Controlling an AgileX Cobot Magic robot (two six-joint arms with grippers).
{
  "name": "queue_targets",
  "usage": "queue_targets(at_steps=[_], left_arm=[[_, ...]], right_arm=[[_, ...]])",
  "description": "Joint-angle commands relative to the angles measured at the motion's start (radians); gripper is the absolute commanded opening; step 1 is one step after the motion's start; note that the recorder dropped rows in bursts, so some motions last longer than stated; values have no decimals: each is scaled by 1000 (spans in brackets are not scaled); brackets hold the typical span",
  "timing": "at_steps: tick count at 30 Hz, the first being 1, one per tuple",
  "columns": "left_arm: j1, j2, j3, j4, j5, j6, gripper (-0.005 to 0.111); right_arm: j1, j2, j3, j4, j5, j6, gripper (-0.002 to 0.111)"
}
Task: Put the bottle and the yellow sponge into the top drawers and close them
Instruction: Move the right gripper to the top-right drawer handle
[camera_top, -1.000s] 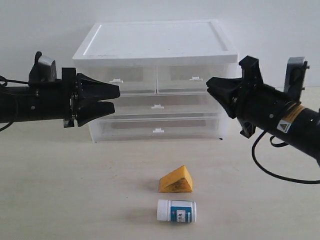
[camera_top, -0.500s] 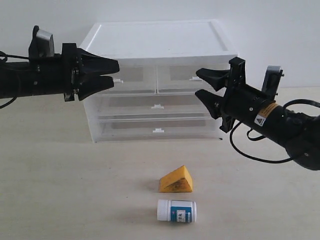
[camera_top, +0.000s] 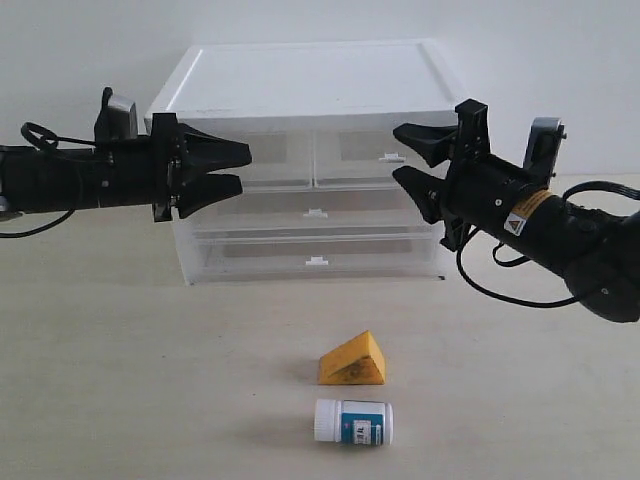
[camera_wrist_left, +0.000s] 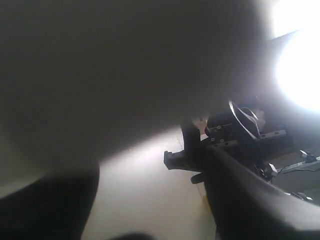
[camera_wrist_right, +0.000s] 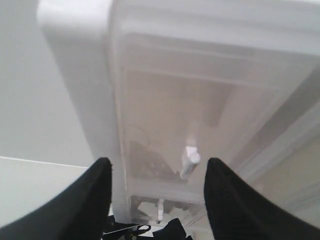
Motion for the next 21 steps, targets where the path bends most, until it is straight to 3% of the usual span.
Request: queue_targets(at_steps=[1, 14, 17, 21], left_arm=[[-3, 19, -35, -3, 12, 24, 58], [-1, 32, -65, 3, -42, 19, 58], [-1, 32, -65, 3, -47, 19, 58], [-1, 32, -65, 4, -49, 19, 58]], right_arm=[[-5, 4, -37, -24, 29, -38, 50], [-3, 4, -72, -9, 129, -77, 49], [-3, 4, -72, -7, 129, -77, 35], [-3, 4, -72, -7, 129, -81, 8]])
